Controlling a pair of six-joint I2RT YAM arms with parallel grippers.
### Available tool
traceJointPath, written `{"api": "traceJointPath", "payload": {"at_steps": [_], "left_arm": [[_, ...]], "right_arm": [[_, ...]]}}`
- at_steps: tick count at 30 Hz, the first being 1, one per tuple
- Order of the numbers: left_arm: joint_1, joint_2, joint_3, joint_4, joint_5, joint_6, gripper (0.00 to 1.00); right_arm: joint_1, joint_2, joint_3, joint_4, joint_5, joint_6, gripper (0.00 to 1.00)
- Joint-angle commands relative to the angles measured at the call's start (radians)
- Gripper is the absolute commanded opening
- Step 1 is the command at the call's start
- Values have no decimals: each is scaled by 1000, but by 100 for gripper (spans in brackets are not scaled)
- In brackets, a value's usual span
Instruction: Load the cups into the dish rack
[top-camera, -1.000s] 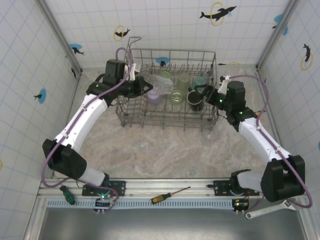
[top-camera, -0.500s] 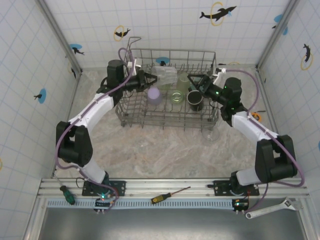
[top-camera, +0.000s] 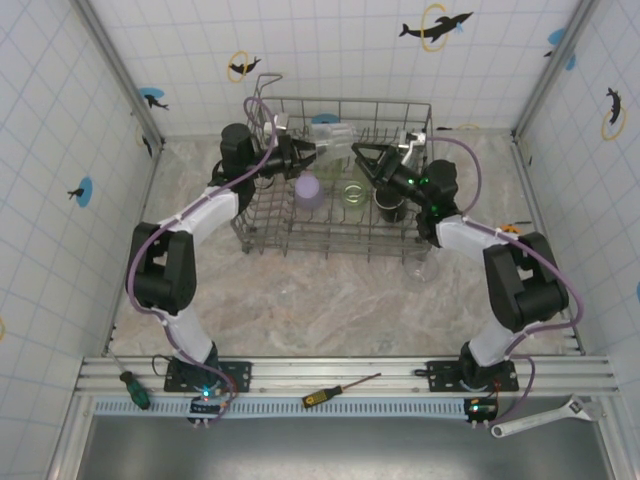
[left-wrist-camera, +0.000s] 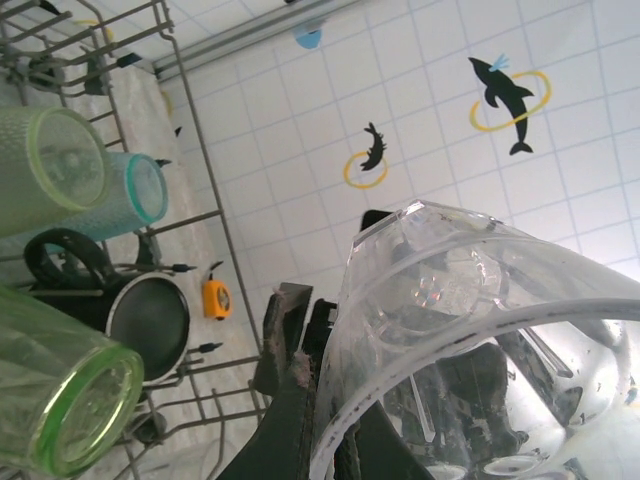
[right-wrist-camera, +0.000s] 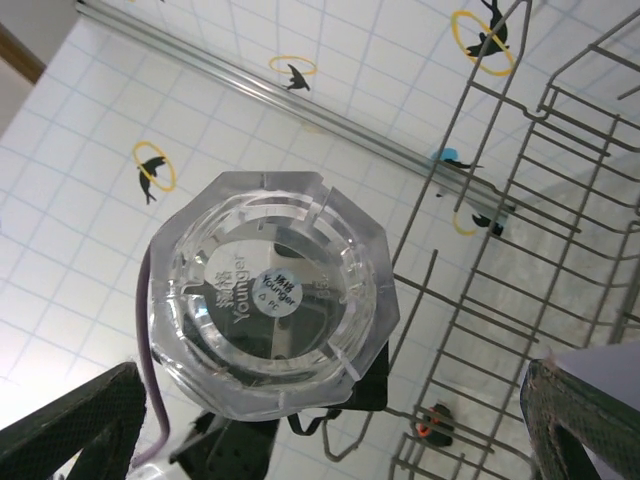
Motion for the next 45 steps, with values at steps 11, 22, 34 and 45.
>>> {"api": "traceJointPath", "payload": {"at_steps": [11,22,34,45], "left_arm": [[10,9,-50,109,47,-38,0],[10,4,-61,107,46,-41,0],[12,-46,-42,-21,-1,-3,71],[56,-253,22,-371,-161,203,98]], "right_arm": [[64,96,153,101,39,39,100],[73,137,175,155,41,103,63],[59,82,188,15,51,-3,34],[45,14,330,-446,93,-316,33]]}}
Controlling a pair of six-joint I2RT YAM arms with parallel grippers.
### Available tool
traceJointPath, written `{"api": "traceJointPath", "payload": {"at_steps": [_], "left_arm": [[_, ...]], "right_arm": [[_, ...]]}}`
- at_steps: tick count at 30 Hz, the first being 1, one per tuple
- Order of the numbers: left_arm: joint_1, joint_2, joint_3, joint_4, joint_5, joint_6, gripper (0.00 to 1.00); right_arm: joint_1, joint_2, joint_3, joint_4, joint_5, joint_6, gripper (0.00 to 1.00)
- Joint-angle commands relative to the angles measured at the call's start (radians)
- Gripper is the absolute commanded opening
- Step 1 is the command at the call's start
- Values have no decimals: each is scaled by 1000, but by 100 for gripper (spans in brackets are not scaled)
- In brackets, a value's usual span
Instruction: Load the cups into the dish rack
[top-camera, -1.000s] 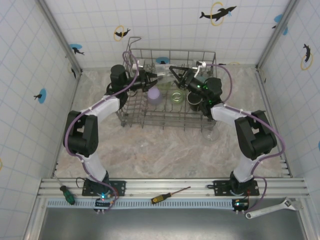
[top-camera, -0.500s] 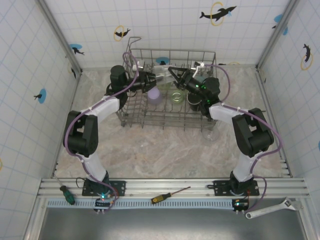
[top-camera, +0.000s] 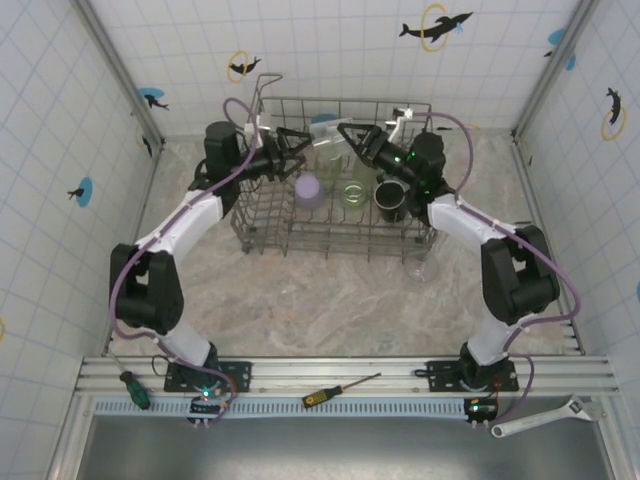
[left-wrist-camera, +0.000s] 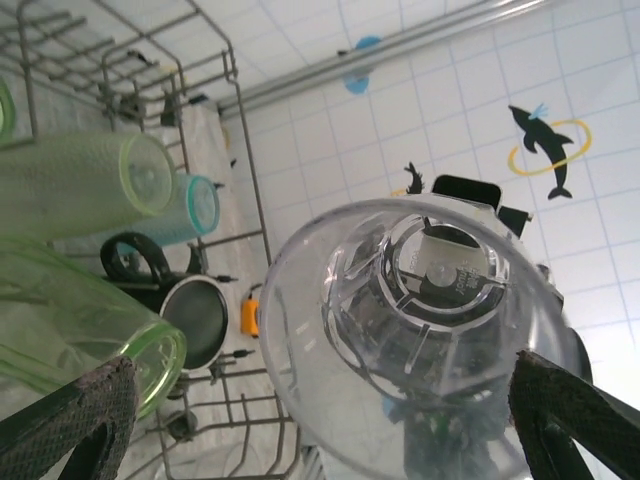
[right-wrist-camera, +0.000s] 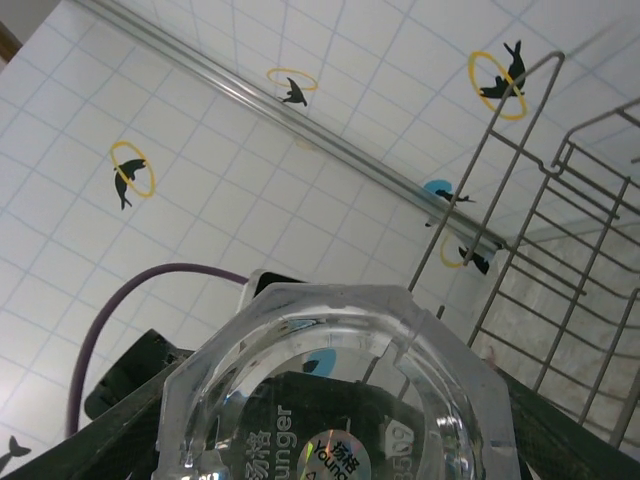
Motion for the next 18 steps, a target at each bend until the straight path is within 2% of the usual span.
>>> {"api": "traceJointPath", "payload": {"at_steps": [1,5,11,15,18], "left_arm": [[20,-97,42,-77,-39,81,98],[53,-169,53,-127,-69,94,98],[134,-234,155,-413,-197,260,98],[238,-218,207,-584,-228,363,97],[306,-226,160,-604,-225,390,97]], "right_arm": [[2,-24,83,-193,34,-166,33],[17,-6,162,-365,76,-297,32],[87,42,332,-660,239,-543,32],[149,91,444,-817,347,-678,32],[195,116,491,-877,429,-762,32]]}}
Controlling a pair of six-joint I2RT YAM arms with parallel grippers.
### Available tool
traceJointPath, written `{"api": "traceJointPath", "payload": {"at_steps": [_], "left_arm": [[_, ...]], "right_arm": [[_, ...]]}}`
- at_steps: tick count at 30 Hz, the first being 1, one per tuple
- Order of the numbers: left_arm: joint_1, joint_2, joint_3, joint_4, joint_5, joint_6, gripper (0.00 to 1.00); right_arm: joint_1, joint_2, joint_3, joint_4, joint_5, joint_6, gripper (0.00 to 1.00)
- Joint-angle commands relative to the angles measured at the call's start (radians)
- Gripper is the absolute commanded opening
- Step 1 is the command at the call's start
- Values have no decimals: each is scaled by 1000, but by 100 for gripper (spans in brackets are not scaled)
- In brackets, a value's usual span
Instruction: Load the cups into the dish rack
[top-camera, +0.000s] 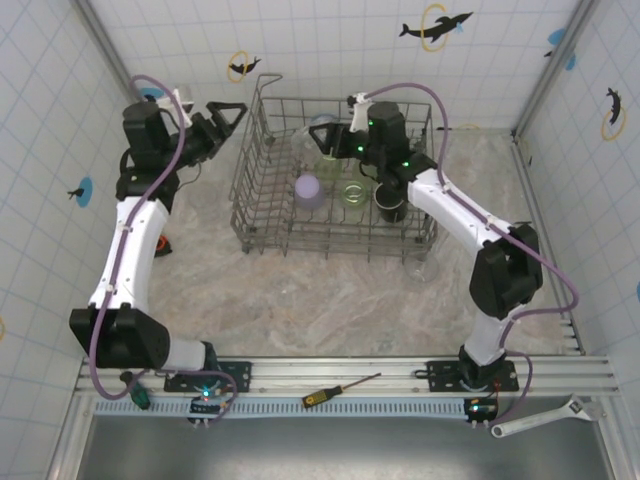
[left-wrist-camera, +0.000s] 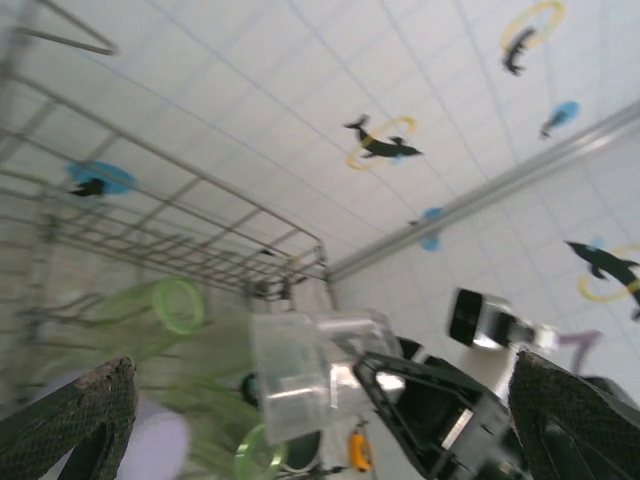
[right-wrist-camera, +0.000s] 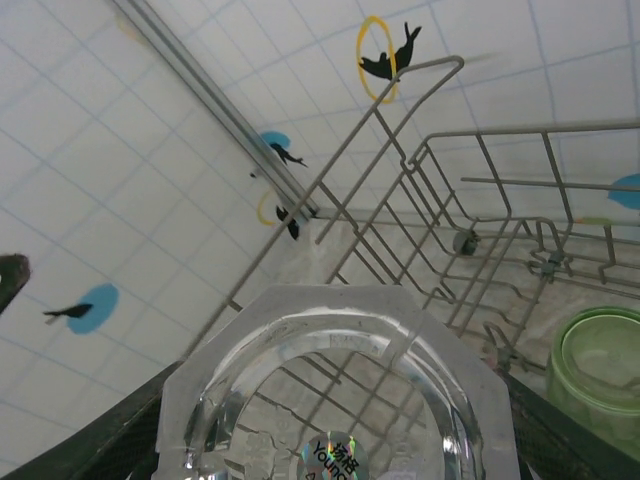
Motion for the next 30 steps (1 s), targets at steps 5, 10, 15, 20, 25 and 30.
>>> {"api": "traceJointPath", "payload": {"at_steps": [5,10,15,20,25,30], "left_arm": [[92,-18,-95,-165,-79,176,98],[129,-6,-108,-239,-178,273,98],[130,-37,-217,-215,-252,297,98],[132,-50,-303,-189,-331,333,98],[131,-58,-355,-160,-383,359,98],[132,-88,-454,-92,-421,363,98]], "right_arm": [[84,78,140,-176,186,-229,32],[138,161,271,-266,226,-324,32],[193,211,328,-278,281,-416,32],[229,256,363,-272,275,-477,32],[251,324,433,-300,271,-522,33],[259,403,512,-347,248,-543,33]]}}
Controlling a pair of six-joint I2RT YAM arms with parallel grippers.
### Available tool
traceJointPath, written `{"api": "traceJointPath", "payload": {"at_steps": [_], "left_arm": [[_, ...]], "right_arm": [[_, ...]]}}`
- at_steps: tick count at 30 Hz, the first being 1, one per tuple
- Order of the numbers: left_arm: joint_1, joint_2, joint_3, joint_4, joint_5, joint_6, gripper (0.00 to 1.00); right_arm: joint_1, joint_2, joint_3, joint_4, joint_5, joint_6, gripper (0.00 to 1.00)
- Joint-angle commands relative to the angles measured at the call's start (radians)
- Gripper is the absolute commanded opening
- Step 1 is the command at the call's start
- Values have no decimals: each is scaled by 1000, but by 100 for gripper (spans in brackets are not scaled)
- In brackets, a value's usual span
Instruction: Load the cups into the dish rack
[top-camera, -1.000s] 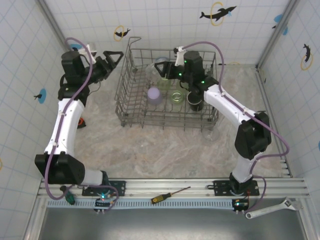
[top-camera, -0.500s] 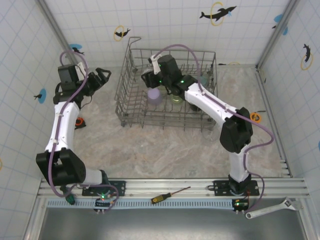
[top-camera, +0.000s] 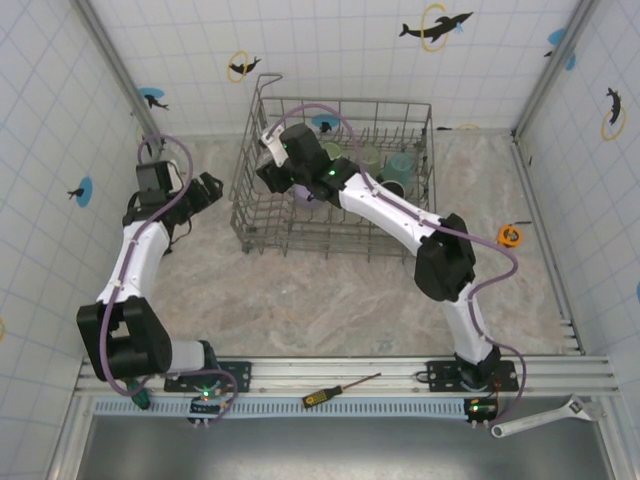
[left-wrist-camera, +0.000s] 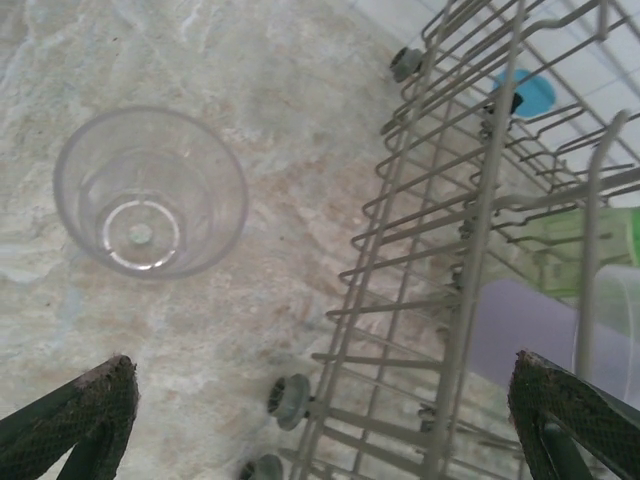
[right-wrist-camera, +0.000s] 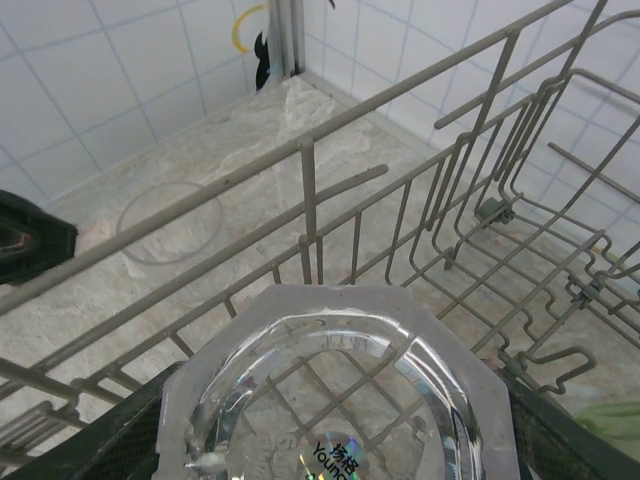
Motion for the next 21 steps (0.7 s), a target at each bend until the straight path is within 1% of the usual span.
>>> {"api": "traceJointPath", "payload": {"at_steps": [1,7,12,21], "left_arm": [[5,-33,-69,59,-49,39,98],[6,-29,-96,56,-72,72,98],[5,-41,-123,68,-91,85,98],[5,-45,-140,71,-90,90,98]], "right_arm": [[6,49,79,-27,-12,-41,33],[17,84,85,-28,-48,-61,33],[31,97,85,-64,-82,-70,32],[63,109,72,-111,-122,-74,31]]}}
